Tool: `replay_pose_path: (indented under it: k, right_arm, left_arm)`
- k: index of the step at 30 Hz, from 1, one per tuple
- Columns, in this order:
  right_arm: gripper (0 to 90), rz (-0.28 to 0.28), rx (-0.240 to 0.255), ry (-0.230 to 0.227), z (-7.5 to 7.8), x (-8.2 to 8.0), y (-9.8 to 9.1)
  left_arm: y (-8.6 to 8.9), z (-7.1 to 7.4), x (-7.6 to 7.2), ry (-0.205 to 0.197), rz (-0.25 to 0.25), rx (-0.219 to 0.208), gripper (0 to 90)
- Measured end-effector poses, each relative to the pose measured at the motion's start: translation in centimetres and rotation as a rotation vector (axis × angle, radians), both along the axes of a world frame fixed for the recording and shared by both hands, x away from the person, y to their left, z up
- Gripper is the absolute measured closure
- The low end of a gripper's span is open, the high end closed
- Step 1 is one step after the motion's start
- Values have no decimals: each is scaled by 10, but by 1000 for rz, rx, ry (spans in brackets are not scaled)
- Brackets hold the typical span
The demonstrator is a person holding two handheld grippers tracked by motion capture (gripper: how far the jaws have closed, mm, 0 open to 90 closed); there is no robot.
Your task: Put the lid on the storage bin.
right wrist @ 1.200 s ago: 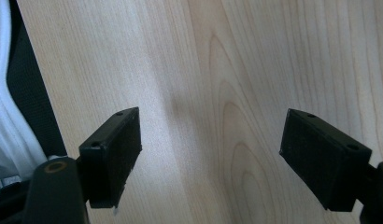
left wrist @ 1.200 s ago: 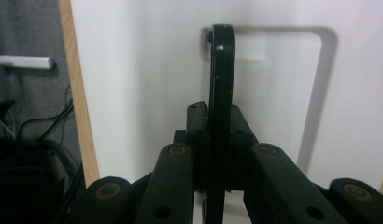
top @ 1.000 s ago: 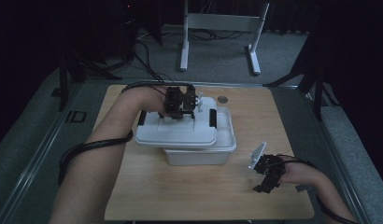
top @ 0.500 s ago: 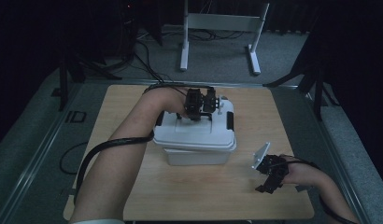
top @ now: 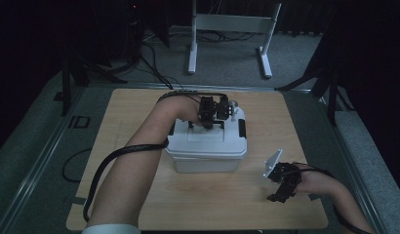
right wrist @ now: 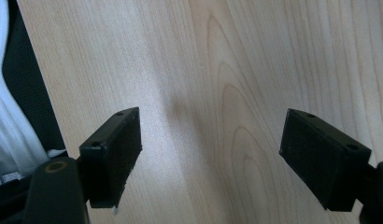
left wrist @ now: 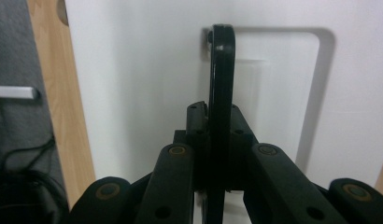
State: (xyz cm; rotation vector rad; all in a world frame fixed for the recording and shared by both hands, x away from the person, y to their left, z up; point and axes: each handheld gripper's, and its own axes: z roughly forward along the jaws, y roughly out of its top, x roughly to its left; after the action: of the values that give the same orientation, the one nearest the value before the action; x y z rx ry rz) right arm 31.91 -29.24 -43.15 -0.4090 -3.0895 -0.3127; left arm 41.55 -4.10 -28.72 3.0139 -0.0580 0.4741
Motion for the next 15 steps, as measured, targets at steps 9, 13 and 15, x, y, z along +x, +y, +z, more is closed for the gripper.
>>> replay_pose_path:
  k: [9,13,15]
  right_arm:
    - [201,5,-7,3,-3,0,0]
    - [201,1,-6,5,-4,0,0]
    - [201,0,-5,7,-4,0,-1]
  left_arm:
    - [-7,-11,5,29,35,28,839]
    - [-10,-17,5,50,41,21,840]
    - [-11,-18,6,50,49,10,840]
